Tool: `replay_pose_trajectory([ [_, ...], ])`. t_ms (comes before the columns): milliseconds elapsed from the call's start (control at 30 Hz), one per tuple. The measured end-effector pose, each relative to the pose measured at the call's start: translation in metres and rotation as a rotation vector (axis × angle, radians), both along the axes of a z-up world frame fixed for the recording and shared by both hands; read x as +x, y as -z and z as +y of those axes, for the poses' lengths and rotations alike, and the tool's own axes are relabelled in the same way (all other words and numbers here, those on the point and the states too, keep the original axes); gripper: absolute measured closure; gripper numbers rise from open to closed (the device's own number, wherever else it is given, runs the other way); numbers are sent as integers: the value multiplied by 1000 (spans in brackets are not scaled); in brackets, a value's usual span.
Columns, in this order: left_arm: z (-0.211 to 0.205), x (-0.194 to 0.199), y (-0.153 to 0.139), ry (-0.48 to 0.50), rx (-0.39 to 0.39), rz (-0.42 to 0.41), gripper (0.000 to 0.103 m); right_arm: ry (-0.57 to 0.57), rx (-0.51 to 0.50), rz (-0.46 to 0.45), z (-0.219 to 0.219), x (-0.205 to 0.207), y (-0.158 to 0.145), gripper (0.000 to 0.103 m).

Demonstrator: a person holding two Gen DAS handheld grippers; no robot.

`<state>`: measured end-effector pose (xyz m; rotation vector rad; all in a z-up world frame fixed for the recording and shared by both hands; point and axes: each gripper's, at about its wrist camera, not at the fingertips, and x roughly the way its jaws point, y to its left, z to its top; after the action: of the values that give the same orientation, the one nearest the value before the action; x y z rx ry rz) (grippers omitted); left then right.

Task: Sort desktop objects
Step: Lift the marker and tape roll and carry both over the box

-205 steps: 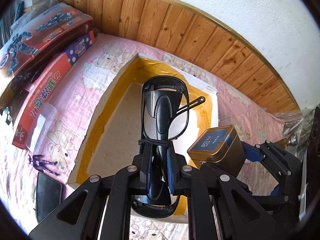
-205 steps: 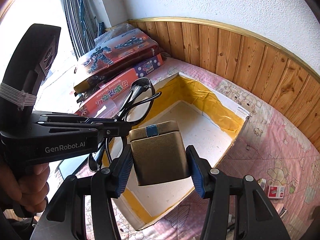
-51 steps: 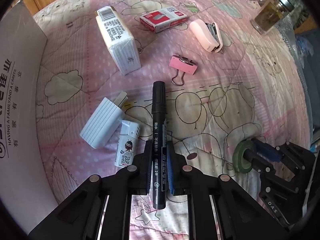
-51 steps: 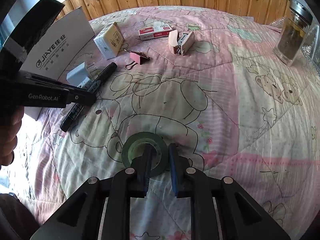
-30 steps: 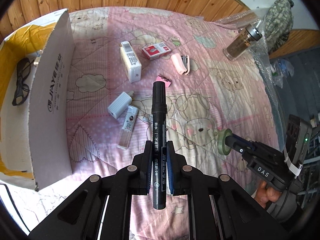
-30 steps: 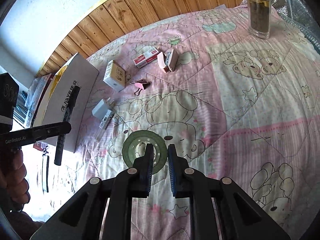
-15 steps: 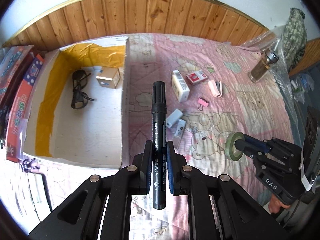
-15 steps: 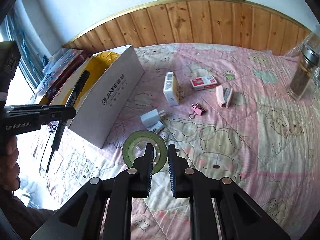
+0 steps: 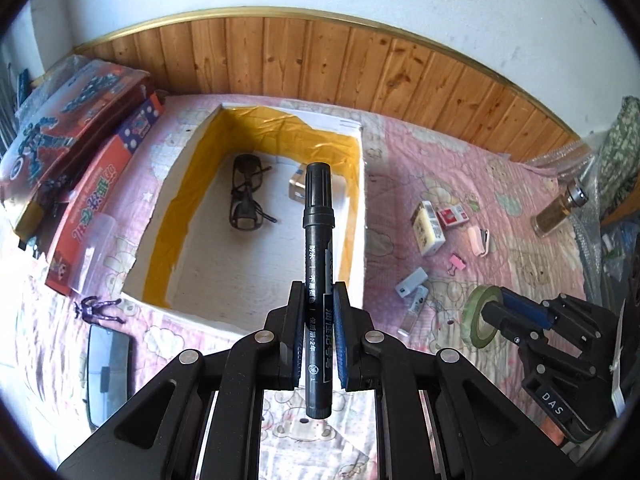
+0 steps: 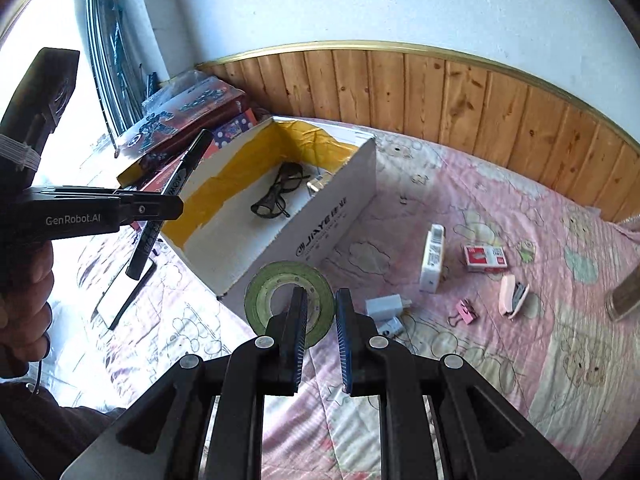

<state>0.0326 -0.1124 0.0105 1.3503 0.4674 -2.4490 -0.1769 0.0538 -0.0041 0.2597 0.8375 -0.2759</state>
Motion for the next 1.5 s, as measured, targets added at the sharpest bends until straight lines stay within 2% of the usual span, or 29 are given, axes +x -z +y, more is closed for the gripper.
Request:
replay_pose_trajectory([
  [400,-51,25,-6,-120,14,31,91,-140,-51,-19,23,61,-26,87],
  [767,-76,23,4,-159,37,14,91,-243,-65,-19,35,110,-31,87],
  [1167,-96,2,26,-182,65,-34,91,-335,-47,33,31,157,-10,87],
  [1500,-115,-23,66,-175,115,-131,91,-361,8,113,16,195,22,87],
])
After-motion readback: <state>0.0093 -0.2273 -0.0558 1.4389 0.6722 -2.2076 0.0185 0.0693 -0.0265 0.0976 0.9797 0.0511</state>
